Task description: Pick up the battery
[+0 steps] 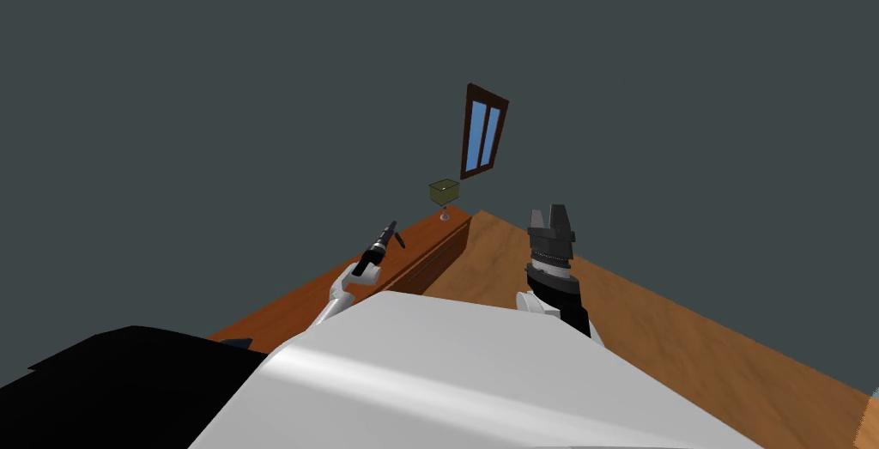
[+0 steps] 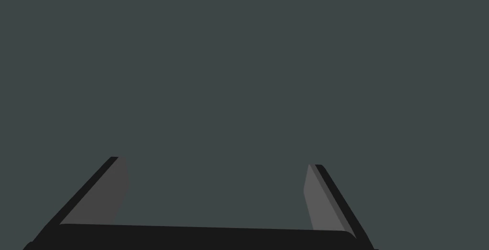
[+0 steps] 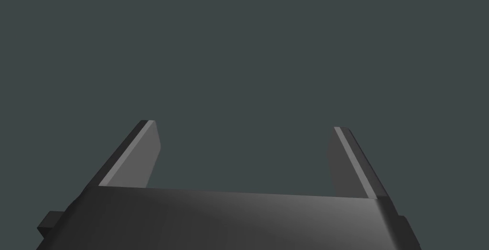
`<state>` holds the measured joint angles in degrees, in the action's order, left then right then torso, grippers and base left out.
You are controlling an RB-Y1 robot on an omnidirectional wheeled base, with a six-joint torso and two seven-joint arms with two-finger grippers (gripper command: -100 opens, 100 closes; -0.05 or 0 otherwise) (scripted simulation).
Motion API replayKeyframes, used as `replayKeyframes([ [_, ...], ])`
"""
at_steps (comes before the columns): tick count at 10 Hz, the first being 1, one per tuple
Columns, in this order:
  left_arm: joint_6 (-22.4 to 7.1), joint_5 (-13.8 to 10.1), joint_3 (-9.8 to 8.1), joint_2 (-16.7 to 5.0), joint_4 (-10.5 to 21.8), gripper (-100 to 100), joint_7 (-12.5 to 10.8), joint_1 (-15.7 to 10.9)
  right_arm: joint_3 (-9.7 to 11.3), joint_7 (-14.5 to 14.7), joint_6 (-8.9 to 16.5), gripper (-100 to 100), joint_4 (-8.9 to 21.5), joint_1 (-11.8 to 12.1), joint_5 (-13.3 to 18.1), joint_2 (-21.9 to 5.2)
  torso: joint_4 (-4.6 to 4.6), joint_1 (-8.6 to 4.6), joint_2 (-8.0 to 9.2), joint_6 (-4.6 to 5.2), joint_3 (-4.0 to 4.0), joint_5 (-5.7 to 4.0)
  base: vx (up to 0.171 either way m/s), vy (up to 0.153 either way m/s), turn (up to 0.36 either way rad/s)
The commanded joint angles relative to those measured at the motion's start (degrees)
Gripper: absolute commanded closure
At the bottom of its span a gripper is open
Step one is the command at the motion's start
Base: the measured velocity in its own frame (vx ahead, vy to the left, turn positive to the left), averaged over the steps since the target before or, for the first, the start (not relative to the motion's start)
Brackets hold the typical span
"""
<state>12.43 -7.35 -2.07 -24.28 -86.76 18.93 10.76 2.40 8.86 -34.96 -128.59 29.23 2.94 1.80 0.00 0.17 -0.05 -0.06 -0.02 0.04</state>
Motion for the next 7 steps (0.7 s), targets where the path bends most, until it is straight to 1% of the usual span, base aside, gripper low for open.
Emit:
replayKeyframes([
  [1, -2.86, -1.77, 0.26, -1.28, 2.86, -100, 0.93, -1.28, 0.0, 0.0, 0.0, 0, 0.0, 0.0, 0.0, 0.0, 0.0, 0.0, 0.0, 0.0, 0.0, 0.0, -0.008, 0.017, -0.234],
  [2, -3.17, -1.77, 0.26, -1.28, 3.52, -100, 0.93, -1.28, 0.0, 0.0, 0.0, 0, 0.0, -0.01, 0.0, 0.0, 0.0, -0.01, -0.01, 0.04, -0.01, -0.01, -0.006, 0.023, -0.138],
  [3, -5.51, -3.33, 0.57, -2.24, 4.89, -100, 1.75, -2.5, 0.0, 0.0, 0.0, 0, 0.0, 0.0, 0.0, 0.0, 0.0, -0.01, -0.01, 0.0, -0.01, 0.0, -0.006, 0.021, -0.27],
  [4, -5.51, -3.33, 0.57, -2.24, 6.62, -100, 1.75, -2.5, 0.0, 0.0, 0.0, 0, 0.0, -0.01, 0.0, 0.0, 0.0, 0.0, -0.03, 0.05, -0.02, -0.01, -0.004, 0.024, -0.104],
  [5, -7.89, -4.94, 0.91, -3.15, 8.64, -100, 2.59, -3.69, 0.0, 0.0, 0.0, 0, 0.0, 0.0, 0.0, 0.0, -0.01, 0.01, -0.03, -0.03, -0.02, 0.0, -0.002, 0.02, -0.215],
  [6, -7.92, -4.94, 0.91, -3.15, 10.19, -100, 2.59, -3.69, 0.0, 0.0, 0.0, 0, 0.0, 0.0, 0.0, 0.0, -0.01, 0.01, -0.04, 0.03, -0.02, 0.0, -0.002, 0.023, -0.126],
  [7, -9.53, -6.6, 1.28, -4.04, 13.09, -100, 3.43, -4.85, 0.0, 0.0, 0.0, 0, 0.0, 0.0, 0.0, 0.0, -0.01, 0.02, -0.04, -0.01, -0.03, 0.0, 0.002, 0.023, -0.233],
])
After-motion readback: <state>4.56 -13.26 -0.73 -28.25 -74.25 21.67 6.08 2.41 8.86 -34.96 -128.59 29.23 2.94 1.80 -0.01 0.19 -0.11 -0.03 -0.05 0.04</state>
